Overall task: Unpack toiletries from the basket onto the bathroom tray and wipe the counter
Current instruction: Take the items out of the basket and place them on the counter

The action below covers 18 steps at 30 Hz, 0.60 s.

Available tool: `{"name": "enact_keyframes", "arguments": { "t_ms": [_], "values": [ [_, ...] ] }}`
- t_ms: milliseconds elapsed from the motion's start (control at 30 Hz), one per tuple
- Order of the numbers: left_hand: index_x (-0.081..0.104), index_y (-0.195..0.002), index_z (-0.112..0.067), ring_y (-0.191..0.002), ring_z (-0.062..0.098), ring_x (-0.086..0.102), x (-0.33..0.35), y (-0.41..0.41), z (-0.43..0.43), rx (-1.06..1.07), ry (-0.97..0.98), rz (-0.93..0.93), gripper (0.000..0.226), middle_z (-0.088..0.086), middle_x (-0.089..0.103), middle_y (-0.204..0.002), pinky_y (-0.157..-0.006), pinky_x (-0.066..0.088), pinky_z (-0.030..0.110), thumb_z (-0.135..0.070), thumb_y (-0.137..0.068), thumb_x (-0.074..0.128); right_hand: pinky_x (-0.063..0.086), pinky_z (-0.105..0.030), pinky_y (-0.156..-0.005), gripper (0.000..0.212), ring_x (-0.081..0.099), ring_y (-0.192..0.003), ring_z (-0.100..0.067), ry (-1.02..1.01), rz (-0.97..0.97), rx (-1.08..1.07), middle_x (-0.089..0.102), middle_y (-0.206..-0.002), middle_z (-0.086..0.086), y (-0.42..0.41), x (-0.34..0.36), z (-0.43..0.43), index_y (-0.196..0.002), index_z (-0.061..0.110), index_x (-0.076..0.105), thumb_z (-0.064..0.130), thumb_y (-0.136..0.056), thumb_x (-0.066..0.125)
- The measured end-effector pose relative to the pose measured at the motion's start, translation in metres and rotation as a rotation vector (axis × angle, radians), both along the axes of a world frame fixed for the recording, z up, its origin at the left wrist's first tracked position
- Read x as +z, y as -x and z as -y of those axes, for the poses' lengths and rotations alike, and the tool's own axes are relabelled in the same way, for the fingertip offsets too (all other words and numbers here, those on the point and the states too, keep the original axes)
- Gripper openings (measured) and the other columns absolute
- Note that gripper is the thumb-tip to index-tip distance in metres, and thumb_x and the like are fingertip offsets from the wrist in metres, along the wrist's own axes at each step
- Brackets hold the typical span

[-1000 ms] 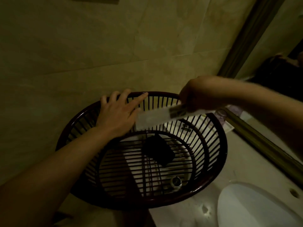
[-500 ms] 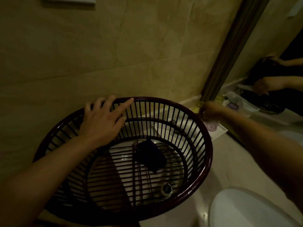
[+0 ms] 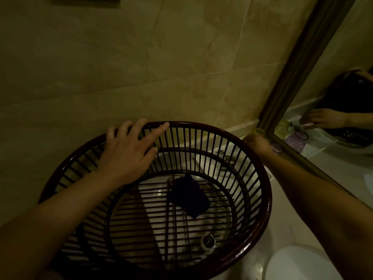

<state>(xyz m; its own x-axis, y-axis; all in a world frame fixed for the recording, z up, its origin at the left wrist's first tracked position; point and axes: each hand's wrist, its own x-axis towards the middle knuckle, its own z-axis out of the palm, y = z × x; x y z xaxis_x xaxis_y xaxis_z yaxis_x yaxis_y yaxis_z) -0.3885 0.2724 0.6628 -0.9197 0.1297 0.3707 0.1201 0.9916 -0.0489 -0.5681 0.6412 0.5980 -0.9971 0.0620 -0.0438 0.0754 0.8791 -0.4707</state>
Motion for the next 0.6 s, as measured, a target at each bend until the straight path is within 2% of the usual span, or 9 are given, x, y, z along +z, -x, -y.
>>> {"name": "enact_keyframes", "arguments": {
  "t_ms": [67,167,267,333,500,600],
  "values": [
    [0.012,-0.151,-0.05,-0.125,0.038,0.036,0.0,0.0,0.0,-0.003,-0.004,0.0,0.06,0.011,0.037,-0.149,-0.098,0.028,0.056,-0.053,-0.094,0.028,0.052,-0.045,-0.093,0.027,0.062,-0.105,-0.026,0.034,-0.056,0.038,0.065,-0.12,-0.013,-0.005,0.012,0.0,-0.115,0.011,0.066,0.006,-0.095,0.049],
    [0.013,-0.151,-0.05,-0.125,0.037,0.035,0.002,-0.001,0.0,-0.014,-0.012,-0.002,0.06,0.011,0.037,-0.149,-0.098,0.027,0.055,-0.052,-0.094,0.03,0.053,-0.041,-0.089,0.023,0.062,-0.097,-0.018,0.198,-0.107,0.076,0.067,-0.117,-0.008,-0.029,0.056,0.007,-0.115,0.014,0.066,0.009,-0.095,0.056],
    [0.011,-0.151,-0.05,-0.127,0.038,0.034,0.002,-0.001,0.0,-0.017,-0.016,0.008,0.061,0.011,0.035,-0.151,-0.1,0.027,0.056,-0.052,-0.093,0.029,0.055,-0.036,-0.078,0.017,0.064,-0.083,-0.014,0.313,-0.15,0.18,0.068,-0.107,-0.006,-0.062,0.109,0.017,-0.108,0.021,0.065,0.013,-0.094,0.061],
    [0.01,-0.151,-0.05,-0.127,0.038,0.033,0.002,-0.002,0.0,-0.021,-0.017,0.015,0.062,0.011,0.034,-0.151,-0.1,0.027,0.057,-0.052,-0.093,0.028,0.057,-0.033,-0.073,0.014,0.066,-0.08,-0.014,0.329,-0.188,0.255,0.069,-0.099,-0.002,-0.088,0.144,0.03,-0.104,0.024,0.065,0.016,-0.094,0.062],
    [0.004,-0.151,-0.052,-0.129,0.037,0.03,0.001,0.0,0.001,-0.035,-0.023,0.01,0.06,0.01,0.03,-0.153,-0.101,0.024,0.059,-0.052,-0.096,0.028,0.057,-0.021,-0.066,0.012,0.066,-0.079,-0.004,0.192,-0.193,0.603,0.066,-0.09,0.009,-0.156,0.198,0.086,-0.102,0.032,0.063,0.031,-0.091,0.059],
    [0.002,-0.15,-0.053,-0.129,0.037,0.03,0.0,0.001,0.002,-0.043,-0.029,0.002,0.061,0.01,0.03,-0.153,-0.1,0.025,0.059,-0.051,-0.096,0.031,0.046,-0.016,-0.068,0.016,0.06,-0.077,0.0,-0.165,0.002,0.91,0.06,-0.086,0.016,-0.175,0.179,0.135,-0.106,0.03,0.062,0.036,-0.092,0.058]
  ]
}}
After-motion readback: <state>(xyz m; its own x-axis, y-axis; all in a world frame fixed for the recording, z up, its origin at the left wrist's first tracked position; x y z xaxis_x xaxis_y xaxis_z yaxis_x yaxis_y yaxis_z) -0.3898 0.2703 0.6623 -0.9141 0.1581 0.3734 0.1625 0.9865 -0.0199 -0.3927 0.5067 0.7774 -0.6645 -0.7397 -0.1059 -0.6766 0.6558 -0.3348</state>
